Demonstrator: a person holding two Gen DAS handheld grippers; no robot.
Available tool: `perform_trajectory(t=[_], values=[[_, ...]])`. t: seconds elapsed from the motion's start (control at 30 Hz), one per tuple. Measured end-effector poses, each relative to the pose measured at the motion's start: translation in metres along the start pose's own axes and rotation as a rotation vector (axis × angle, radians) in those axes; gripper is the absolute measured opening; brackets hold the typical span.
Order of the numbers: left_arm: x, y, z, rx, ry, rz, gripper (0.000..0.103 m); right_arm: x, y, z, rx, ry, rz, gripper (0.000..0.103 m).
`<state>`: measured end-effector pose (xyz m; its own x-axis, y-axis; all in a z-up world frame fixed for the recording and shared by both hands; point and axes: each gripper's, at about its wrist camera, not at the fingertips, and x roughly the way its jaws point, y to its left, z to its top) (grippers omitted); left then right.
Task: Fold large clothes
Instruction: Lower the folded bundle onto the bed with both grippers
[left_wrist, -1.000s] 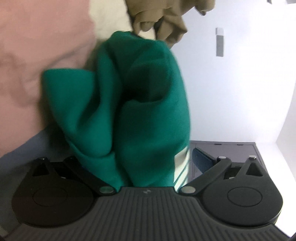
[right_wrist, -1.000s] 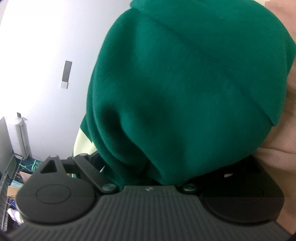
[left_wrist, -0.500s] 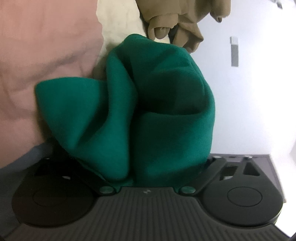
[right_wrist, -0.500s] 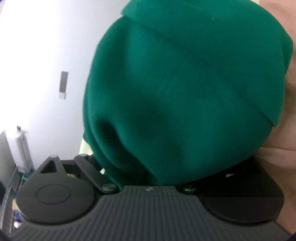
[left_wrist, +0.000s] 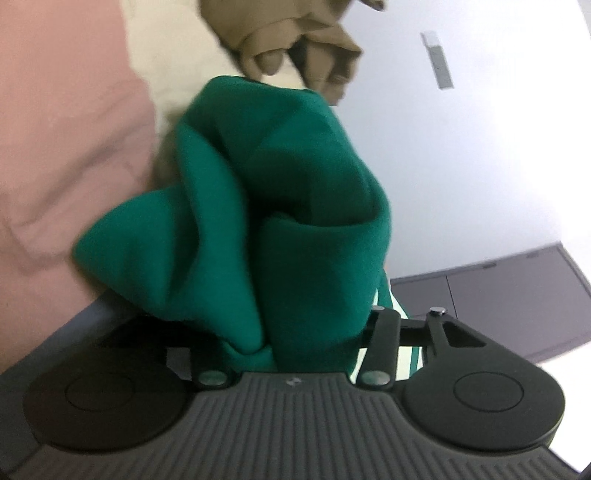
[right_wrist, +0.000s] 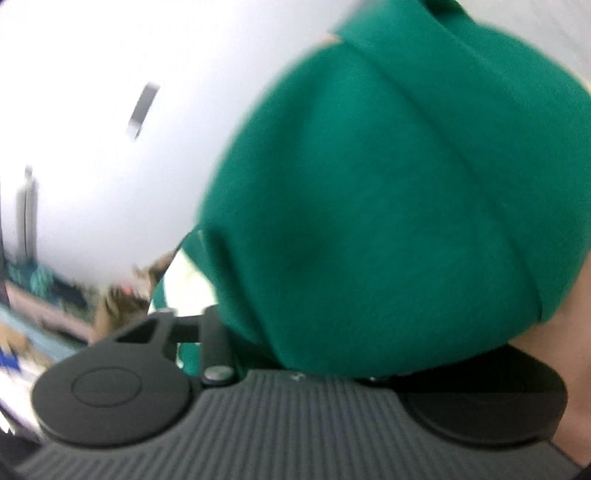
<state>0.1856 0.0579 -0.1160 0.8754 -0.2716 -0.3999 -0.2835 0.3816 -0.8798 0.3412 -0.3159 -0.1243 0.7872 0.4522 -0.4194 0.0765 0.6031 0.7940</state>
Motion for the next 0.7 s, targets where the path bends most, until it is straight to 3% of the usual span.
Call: perform_trajectory(t=[0.13, 0.37, 0.7], values=[[-0.012, -0.006, -0.006, 0.038, 0.000, -0.039, 0.047, -0.009, 0.020, 0.008, -0.150, -0.005, 0.009, 0.029], [-0.021, -0.035, -0.021, 0.114, 0.051, -0.107, 0.046, -0.044, 0.037, 0.023, -0.254, -0.033, 0.059, 0.025], [0.012, -0.120, -0.080, 0.216, 0.125, -0.227, 0.046, -0.130, 0.035, 0.083, -0.392, -0.150, 0.096, 0.025]])
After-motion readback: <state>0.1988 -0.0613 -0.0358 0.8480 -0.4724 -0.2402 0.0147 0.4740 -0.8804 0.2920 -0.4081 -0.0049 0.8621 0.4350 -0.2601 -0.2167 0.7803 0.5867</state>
